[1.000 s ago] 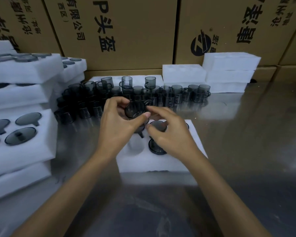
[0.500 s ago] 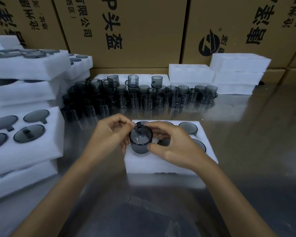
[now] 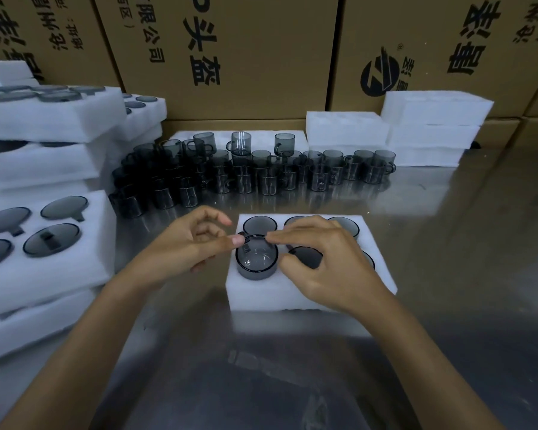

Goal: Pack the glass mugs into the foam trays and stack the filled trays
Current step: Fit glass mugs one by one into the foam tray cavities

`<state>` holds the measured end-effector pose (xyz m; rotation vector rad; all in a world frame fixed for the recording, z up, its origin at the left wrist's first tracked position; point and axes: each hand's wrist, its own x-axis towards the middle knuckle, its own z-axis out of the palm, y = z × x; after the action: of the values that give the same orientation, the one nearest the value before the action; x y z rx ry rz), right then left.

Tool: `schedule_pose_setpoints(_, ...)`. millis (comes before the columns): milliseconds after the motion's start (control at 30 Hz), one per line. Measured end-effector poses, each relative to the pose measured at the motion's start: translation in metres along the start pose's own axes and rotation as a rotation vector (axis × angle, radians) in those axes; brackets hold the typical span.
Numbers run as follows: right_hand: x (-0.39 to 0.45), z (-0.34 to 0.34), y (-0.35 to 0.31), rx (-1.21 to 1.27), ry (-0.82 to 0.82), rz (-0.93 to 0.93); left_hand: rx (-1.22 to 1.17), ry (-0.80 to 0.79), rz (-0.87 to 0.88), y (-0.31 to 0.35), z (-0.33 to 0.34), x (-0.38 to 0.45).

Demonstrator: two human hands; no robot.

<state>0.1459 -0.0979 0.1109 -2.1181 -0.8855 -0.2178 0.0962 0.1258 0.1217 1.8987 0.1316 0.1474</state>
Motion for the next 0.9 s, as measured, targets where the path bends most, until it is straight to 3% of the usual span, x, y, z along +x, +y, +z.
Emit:
schedule_pose_setpoints(267,0.003,0.008,0.013,0.057,0.033,-0.012,-0.014,-0.010,-0.095,-0.009,-0.002,0.005)
schedule_pose_setpoints(600,0.000,0.010,0.013,-0.333,-0.117,-0.006,-0.266,-0.058,-0.205,-0.023,0.011,0.010)
schedule_pose_setpoints(900,0.001,0.012,0.016,-0.322,-0.128,-0.006,-0.245,-0.074,-0.170,-0.030,0.011,0.014)
